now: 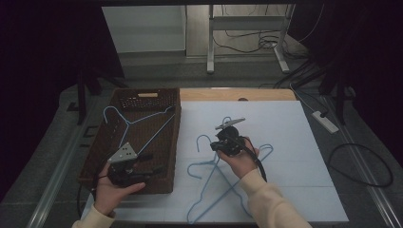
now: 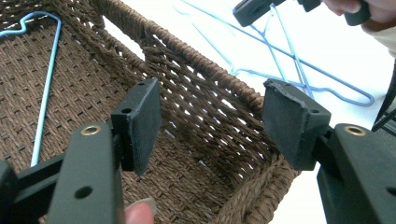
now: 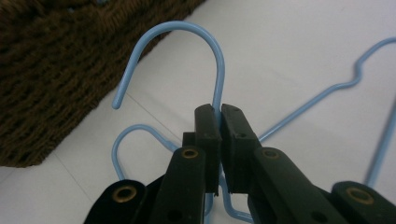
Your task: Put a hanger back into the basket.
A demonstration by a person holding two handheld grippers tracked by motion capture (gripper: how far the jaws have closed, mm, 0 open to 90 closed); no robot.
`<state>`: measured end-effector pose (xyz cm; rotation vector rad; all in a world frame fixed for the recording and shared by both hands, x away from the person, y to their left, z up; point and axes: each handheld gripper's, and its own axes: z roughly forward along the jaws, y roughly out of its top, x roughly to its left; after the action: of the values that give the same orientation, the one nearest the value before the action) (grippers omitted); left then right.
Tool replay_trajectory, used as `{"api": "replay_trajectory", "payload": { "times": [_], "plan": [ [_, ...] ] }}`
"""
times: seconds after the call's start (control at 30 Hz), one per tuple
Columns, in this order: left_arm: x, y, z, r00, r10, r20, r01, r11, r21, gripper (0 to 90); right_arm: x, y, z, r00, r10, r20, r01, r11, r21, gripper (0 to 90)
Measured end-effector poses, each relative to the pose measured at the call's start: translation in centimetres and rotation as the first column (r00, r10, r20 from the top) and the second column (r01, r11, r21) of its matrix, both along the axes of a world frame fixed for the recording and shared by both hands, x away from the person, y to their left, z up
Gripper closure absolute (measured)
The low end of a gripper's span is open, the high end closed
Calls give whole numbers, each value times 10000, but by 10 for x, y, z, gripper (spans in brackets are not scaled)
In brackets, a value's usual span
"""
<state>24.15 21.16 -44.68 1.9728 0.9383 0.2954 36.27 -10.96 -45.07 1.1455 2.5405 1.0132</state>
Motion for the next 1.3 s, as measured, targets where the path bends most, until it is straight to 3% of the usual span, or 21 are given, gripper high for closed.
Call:
{"api": "replay_trajectory", "payload": {
  "times": [0.17, 0.6, 0.97, 1.3],
  "plan": [
    [-1, -2, 1, 10000, -18, 24, 18, 10000, -23, 377, -6, -15, 6, 9995, -41, 321, 21, 9980, 631, 863],
    [0, -15, 10, 9996, -293, 31, 293, 9994, -202, 377, -11, -29, 4, 9983, -165, 559, 95, 9923, 1231, 863],
    [7, -54, 12, 9940, -1080, -176, 1078, 9941, -129, 385, -15, -34, 4, 9966, -223, 791, 93, 9868, 1614, 863],
    [17, -94, 9, 9847, -1563, -771, 1570, 9876, 32, 386, -18, -36, 7, 9953, -267, 934, 96, 9838, 1790, 863]
  ]
}}
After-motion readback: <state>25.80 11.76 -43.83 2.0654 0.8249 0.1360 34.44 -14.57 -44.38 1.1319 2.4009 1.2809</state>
